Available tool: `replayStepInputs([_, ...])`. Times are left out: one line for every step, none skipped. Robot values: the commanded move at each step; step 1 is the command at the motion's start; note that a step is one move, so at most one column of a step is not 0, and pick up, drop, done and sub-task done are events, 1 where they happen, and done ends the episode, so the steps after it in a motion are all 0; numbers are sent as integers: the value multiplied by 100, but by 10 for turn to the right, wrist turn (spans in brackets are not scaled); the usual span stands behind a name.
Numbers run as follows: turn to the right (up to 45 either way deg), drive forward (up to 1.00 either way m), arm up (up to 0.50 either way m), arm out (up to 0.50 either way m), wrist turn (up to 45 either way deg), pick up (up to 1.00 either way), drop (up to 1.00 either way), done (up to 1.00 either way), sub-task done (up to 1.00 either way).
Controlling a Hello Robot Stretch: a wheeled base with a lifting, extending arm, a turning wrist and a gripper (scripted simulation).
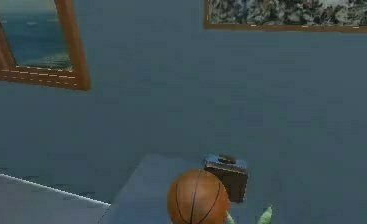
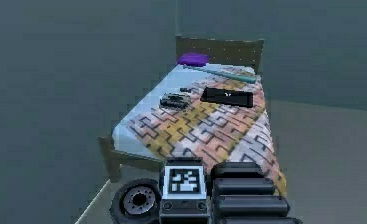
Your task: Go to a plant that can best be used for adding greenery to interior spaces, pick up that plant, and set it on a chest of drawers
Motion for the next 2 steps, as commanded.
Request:
replayStepInputs([-450, 0, 0, 0, 0, 0, 0, 0, 0])
replayStepInputs([-90, 0, 0, 0, 0, 0, 0, 0, 0])
